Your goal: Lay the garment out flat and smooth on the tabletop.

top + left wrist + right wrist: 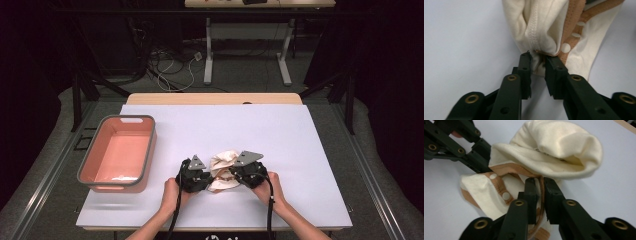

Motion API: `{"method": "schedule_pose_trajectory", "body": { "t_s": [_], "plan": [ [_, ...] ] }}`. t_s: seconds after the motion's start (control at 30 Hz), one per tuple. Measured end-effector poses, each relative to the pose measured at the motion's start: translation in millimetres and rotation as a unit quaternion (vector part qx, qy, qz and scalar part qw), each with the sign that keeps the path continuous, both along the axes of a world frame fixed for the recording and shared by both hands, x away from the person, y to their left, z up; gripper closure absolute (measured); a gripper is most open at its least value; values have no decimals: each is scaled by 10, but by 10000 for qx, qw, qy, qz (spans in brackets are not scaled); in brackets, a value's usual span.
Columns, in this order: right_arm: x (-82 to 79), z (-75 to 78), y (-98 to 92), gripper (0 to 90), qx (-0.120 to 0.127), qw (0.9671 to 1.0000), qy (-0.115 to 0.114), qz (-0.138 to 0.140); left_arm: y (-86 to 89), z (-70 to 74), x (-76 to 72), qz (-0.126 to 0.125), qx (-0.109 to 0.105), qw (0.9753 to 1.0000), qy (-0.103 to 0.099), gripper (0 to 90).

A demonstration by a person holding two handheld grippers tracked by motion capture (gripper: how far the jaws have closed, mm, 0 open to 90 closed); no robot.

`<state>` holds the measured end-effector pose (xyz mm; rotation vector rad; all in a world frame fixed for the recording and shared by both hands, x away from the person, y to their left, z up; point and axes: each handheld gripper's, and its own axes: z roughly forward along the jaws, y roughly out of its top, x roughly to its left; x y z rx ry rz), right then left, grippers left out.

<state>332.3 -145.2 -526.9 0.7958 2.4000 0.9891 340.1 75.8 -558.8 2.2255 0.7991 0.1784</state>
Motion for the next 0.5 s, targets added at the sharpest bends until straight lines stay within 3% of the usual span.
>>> {"method": "schedule_pose_trajectory", "body": {
  "t_s": [0.5],
  "plan": [
    [-11,39,-261,877,261,9991,60,-316,49,51,-37,17,-74,10000,-55,860]
  ]
}}
